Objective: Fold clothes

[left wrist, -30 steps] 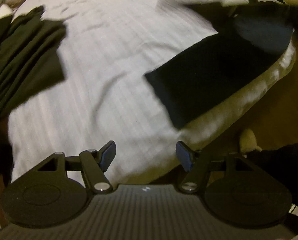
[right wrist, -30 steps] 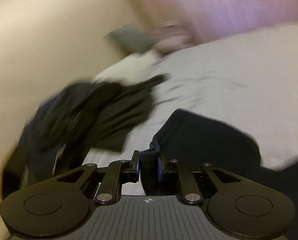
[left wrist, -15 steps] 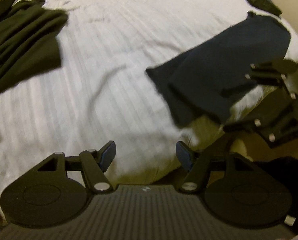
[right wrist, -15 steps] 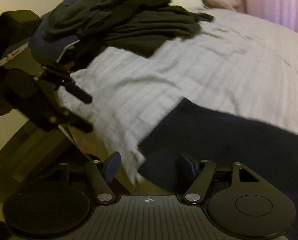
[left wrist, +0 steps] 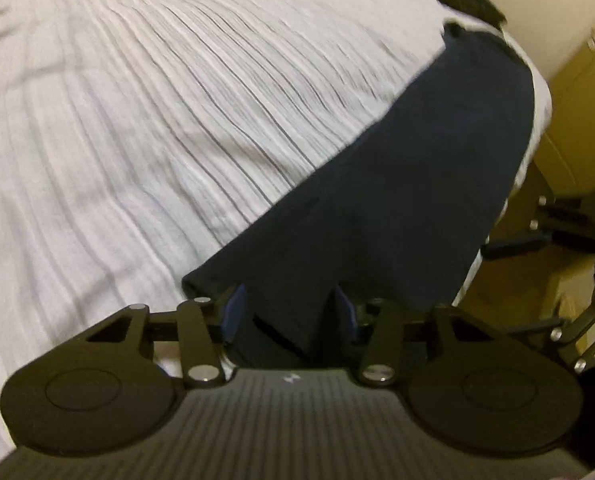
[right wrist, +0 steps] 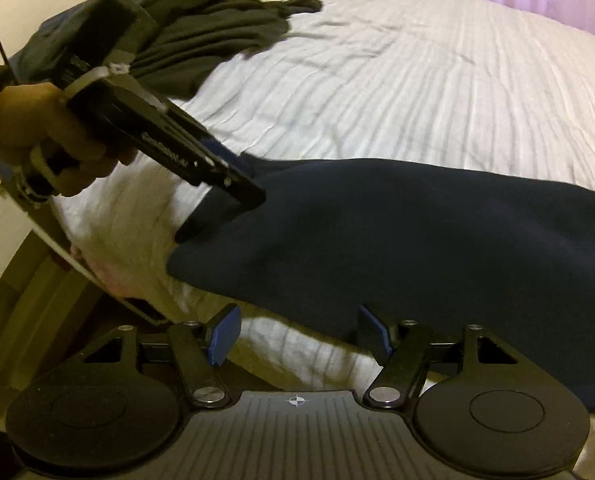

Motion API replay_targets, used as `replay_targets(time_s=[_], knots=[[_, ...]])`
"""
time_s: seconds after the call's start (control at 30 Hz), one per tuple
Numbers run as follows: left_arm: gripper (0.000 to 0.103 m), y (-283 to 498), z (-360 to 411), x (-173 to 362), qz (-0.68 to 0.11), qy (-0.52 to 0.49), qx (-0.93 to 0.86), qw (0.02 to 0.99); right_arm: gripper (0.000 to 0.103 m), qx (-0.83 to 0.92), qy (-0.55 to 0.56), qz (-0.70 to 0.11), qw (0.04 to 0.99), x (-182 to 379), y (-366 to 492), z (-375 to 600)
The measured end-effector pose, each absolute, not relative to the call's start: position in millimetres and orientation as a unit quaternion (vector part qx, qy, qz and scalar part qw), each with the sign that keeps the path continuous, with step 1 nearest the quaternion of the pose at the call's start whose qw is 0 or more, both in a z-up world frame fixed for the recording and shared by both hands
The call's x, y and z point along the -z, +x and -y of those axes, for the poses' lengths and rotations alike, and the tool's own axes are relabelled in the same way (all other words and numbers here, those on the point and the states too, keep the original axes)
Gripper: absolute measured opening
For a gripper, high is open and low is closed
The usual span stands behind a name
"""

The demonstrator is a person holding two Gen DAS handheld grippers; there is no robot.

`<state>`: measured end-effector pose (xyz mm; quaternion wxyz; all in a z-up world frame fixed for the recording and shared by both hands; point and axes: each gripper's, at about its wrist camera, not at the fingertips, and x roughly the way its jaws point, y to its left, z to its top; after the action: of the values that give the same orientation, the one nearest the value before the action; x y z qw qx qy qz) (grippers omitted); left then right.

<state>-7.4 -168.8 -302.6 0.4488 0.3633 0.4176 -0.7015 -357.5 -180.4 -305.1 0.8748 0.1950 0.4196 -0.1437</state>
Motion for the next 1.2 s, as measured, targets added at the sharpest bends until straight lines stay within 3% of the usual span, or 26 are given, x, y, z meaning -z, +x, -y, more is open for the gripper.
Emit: replay_targets(time_s=[0.07,0.13,0.23,0.6,0.9,1.0,1.13,1.2], knots=[[0.010,-11,173,297,-0.399,0.396,0.703,0.435,0.068,0.146,0.200,-0.418,0.874,305,-358,183],[0.006,-9,173,284,-0.375,0.414,0.709,0.431,0.068,0.144,0.199,-0.416,0.876,303,-358,183],[0.006,-1,175,268,-0.339,0.427,0.713,0.441,0.068,0.139,0.189,-0.411,0.881,299,-354,181],[0.007,0,185,293,-0.316,0.449,0.718,0.427,0.068,0.080,0.127,-0.417,0.897,316,-320,153],[0.008,6,193,298,-0.339,0.420,0.716,0.442,0.067,0.030,-0.067,-0.423,0.903,337,-274,101],[0.011,14,192,297,-0.356,0.402,0.713,0.450,0.057,0.034,-0.104,-0.421,0.900,350,-260,89],[0.013,18,191,296,-0.367,0.389,0.711,0.457,0.055,0.045,-0.173,-0.437,0.881,372,-242,77],[0.014,19,190,293,-0.372,0.383,0.709,0.461,0.047,0.058,-0.175,-0.433,0.882,373,-240,80]])
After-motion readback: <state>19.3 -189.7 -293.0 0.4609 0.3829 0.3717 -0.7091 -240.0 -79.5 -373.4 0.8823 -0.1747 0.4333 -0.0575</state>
